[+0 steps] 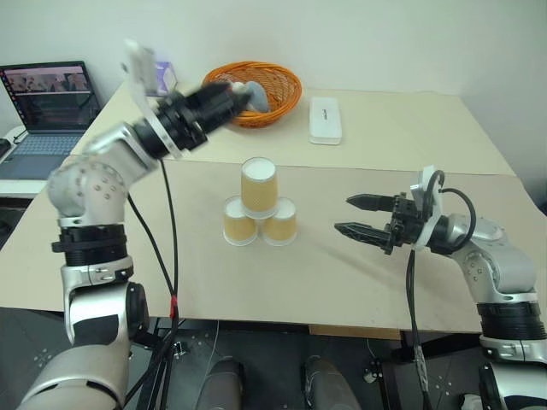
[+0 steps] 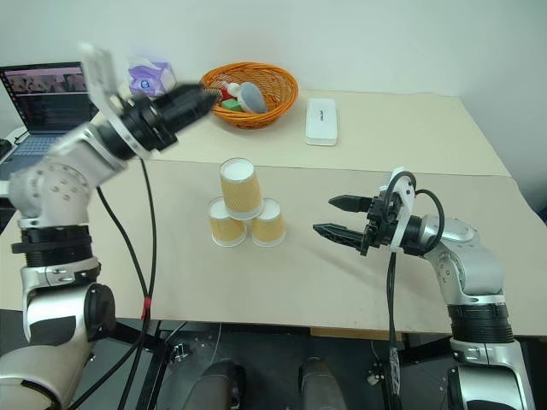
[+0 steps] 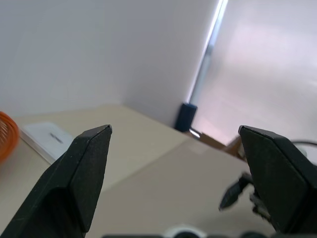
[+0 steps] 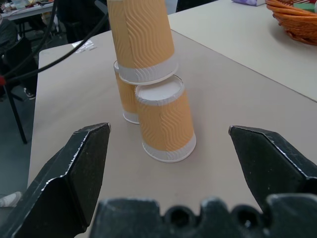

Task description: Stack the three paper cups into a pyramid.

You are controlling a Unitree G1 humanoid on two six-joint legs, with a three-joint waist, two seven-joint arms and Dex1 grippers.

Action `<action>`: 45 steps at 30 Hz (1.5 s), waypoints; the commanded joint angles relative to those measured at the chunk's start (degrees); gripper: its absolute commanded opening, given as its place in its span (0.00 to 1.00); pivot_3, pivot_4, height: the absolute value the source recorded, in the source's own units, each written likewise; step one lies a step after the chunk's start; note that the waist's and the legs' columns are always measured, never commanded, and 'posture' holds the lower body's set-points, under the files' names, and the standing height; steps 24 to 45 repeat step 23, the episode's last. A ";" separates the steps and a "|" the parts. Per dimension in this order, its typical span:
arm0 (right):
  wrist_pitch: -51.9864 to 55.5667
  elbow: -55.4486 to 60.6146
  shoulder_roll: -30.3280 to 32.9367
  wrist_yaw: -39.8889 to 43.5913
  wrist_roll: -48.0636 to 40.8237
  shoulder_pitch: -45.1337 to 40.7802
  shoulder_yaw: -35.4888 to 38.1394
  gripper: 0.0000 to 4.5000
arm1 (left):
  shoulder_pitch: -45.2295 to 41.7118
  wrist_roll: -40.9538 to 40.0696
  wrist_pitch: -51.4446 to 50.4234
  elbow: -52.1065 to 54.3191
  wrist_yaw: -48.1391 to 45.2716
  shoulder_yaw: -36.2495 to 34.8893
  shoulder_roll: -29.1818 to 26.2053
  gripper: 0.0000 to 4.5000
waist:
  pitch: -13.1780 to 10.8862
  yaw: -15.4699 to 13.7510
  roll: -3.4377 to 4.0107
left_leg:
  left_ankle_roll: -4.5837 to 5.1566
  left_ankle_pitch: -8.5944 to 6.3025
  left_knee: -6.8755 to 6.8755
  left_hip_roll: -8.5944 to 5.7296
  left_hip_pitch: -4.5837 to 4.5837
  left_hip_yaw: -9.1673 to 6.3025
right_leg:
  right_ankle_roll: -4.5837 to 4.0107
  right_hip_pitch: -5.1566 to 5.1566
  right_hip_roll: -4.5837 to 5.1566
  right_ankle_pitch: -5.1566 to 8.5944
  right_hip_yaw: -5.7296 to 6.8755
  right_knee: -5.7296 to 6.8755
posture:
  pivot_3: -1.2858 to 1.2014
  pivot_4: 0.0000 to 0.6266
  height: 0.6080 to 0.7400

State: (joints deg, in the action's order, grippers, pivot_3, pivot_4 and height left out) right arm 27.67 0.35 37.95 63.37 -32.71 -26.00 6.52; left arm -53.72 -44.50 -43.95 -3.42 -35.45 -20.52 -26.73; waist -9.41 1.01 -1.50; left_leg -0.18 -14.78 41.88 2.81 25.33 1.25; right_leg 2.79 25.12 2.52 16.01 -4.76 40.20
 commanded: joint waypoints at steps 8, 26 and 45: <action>-10.94 -7.73 -3.52 -28.64 10.43 -2.24 12.85 1.00 | 23.01 3.12 2.50 13.92 23.93 -11.09 3.77 0.97 | -0.01 -0.21 -0.02 | -0.04 0.02 0.01 0.01 -0.01 0.04 | -0.01 0.09 0.02 -0.01 -0.06 0.12 | 0.52 0.24 0.50; -10.06 -2.21 -11.52 -45.74 12.60 9.75 16.21 1.00 | 41.04 10.44 12.40 17.40 21.57 -5.35 4.62 0.97 | 0.00 -0.05 0.00 | -0.07 0.03 0.06 -0.02 0.09 0.08 | 0.00 0.09 0.04 -0.01 -0.05 0.12 | 0.52 0.24 0.50; -10.06 -2.21 -11.52 -45.74 12.60 9.75 16.21 1.00 | 41.04 10.44 12.40 17.40 21.57 -5.35 4.62 0.97 | 0.00 -0.05 0.00 | -0.07 0.03 0.06 -0.02 0.09 0.08 | 0.00 0.09 0.04 -0.01 -0.05 0.12 | 0.52 0.24 0.50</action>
